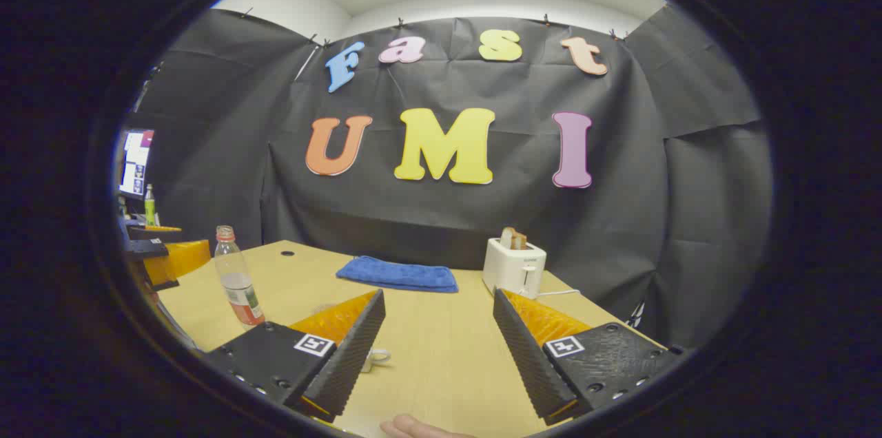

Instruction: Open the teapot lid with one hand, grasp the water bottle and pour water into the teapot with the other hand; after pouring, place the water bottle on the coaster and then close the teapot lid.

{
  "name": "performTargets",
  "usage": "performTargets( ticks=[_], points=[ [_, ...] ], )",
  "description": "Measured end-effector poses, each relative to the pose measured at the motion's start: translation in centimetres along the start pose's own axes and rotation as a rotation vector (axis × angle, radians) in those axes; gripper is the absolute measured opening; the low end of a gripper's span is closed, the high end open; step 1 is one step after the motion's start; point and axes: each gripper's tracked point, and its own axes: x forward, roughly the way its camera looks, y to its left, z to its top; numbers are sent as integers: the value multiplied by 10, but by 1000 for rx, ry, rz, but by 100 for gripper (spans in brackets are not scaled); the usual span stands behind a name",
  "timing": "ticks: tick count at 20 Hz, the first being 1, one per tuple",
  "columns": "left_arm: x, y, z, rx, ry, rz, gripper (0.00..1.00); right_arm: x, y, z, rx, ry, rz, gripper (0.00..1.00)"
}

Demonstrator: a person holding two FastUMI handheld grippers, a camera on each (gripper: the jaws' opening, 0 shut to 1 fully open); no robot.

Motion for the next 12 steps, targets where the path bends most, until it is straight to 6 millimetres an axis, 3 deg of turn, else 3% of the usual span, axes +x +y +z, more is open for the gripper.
performTargets(
  ticks=[4,12],
  points=[
    [0,-8,-5,37,9,-11,97,0,-10,5,10,-16,-22,95],
    [-3,-12,-1,36,-9,-39,97,0,-3,0,-6,-6,-9,95]
  ],
)
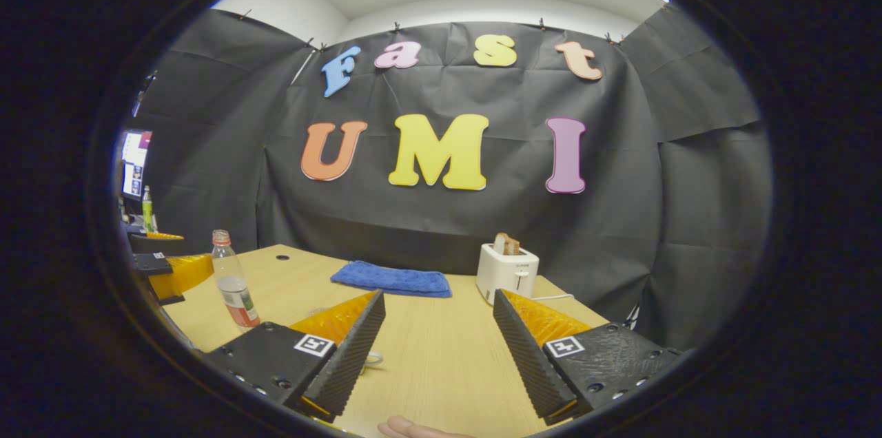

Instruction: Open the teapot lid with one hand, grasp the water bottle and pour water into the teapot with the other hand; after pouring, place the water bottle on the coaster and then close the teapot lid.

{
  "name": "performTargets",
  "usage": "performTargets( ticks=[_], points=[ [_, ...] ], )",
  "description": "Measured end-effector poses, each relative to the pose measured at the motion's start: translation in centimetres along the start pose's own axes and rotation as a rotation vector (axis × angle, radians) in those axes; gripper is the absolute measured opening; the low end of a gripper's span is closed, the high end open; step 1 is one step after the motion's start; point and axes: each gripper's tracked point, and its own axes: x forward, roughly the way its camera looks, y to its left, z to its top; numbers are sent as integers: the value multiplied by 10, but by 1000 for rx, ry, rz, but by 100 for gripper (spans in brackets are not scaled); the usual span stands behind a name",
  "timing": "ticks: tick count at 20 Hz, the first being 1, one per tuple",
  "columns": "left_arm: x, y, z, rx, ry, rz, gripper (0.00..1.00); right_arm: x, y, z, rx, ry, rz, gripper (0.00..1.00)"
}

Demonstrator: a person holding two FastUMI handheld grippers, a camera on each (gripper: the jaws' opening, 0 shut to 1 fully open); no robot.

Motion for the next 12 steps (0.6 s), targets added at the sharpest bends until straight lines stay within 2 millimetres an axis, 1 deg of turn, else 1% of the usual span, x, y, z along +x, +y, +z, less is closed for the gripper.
performTargets(
  ticks=[1,2,4,5,7,8,11,12],
  points=[
    [0,0,1,-2,1,-2,97,1,1,0,-3,0,2,98],
    [0,1,1,-6,2,-3,97,1,2,0,-8,-1,1,95],
    [0,7,2,-13,-2,4,97,3,1,-1,-17,-3,-4,95],
    [0,8,4,-16,-4,7,97,3,1,-3,-16,-2,-4,97],
    [0,9,4,-16,-5,5,97,5,4,-5,-7,5,3,97],
    [0,9,5,-12,-5,2,97,5,5,-6,-4,8,8,95],
    [-1,11,6,5,-9,2,97,8,13,-11,1,10,22,95],
    [-2,12,7,7,-10,1,97,11,18,-12,7,11,34,97]
  ],
)
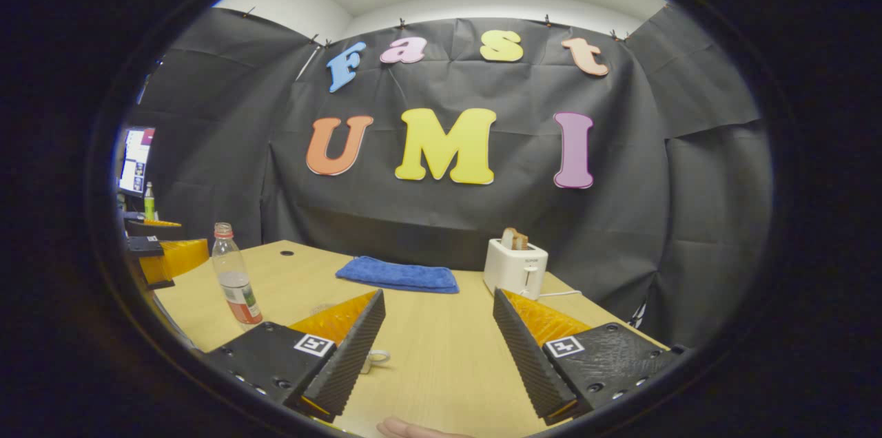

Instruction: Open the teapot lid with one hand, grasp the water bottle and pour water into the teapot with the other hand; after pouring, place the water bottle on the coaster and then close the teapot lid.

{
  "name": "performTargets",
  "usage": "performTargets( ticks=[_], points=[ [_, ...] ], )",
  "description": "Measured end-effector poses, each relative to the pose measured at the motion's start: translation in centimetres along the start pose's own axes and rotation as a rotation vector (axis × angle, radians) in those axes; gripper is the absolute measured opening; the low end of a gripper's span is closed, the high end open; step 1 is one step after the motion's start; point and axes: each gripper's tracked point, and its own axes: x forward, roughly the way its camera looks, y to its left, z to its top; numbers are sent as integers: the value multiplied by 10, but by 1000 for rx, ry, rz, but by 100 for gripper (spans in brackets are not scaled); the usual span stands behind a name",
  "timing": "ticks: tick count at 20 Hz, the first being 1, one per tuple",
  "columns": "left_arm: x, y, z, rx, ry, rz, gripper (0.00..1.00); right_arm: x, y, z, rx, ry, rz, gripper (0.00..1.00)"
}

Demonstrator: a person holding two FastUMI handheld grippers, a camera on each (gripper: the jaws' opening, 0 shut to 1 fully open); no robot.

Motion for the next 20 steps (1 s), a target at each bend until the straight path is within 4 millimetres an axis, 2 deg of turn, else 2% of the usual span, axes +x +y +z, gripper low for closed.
performTargets(
  ticks=[3,4,8,10,11,12,13,14,16,18,19,20],
  points=[
    [-1,8,4,5,-8,5,97,10,23,-13,4,3,45,98],
    [-2,10,4,5,-10,10,97,15,31,-18,-2,7,59,95],
    [2,20,0,-11,3,27,97,38,66,-48,-29,39,115,98],
    [4,24,-1,-12,7,35,97,53,74,-69,-21,87,109,94],
    [5,27,-2,-12,9,40,97,60,81,-77,-4,112,111,98],
    [7,28,-2,-12,10,42,97,67,84,-83,6,129,102,93],
    [7,29,-5,-12,13,45,97,74,87,-89,9,141,96,94],
    [9,32,-6,-12,17,49,97,79,90,-93,11,155,96,86],
    [12,36,-11,-15,30,60,97,86,96,-100,22,175,105,82],
    [15,37,-15,-16,41,62,97,92,103,-109,27,197,121,74],
    [15,38,-16,-13,45,63,97,93,107,-115,31,215,135,68],
    [16,38,-17,-11,47,65,97,93,112,-117,43,223,158,55]
  ],
)
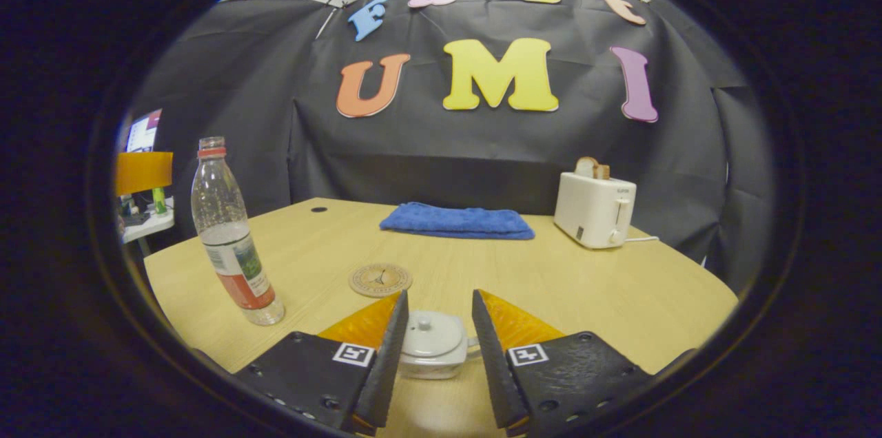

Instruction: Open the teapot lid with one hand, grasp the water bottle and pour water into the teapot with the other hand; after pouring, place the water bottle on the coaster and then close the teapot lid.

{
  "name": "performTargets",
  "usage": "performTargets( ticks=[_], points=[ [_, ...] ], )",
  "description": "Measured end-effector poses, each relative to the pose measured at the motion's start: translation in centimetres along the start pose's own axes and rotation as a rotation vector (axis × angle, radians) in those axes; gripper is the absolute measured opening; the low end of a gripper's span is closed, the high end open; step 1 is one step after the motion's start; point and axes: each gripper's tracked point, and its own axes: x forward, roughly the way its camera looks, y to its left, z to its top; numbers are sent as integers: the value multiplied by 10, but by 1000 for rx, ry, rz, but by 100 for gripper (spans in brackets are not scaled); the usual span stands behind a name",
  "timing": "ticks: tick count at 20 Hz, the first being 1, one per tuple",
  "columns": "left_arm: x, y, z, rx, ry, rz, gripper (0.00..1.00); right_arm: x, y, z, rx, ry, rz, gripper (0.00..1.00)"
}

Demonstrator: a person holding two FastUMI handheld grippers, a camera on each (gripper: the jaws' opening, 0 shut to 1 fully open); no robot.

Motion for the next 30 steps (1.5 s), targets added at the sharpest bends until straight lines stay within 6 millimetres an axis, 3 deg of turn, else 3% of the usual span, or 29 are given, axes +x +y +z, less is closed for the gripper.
performTargets(
  ticks=[1,4,6,13,15,23,30],
  points=[
    [1,0,-2,2,1,0,97,-1,2,1,7,-5,17,54],
    [1,-3,-2,9,-1,-10,97,4,3,-1,18,-12,36,20],
    [2,-4,-3,7,0,-15,97,2,4,-1,9,-6,54,6],
    [-3,-3,-28,13,13,-49,97,3,2,-2,-42,18,67,6],
    [-4,1,-40,11,21,-51,97,2,4,-1,-36,19,68,0],
    [9,-3,-73,-43,8,-113,97,-4,6,15,-39,-38,80,0],
    [20,-21,-80,-50,-30,-163,97,-38,-34,51,-40,-103,25,0]
  ],
)
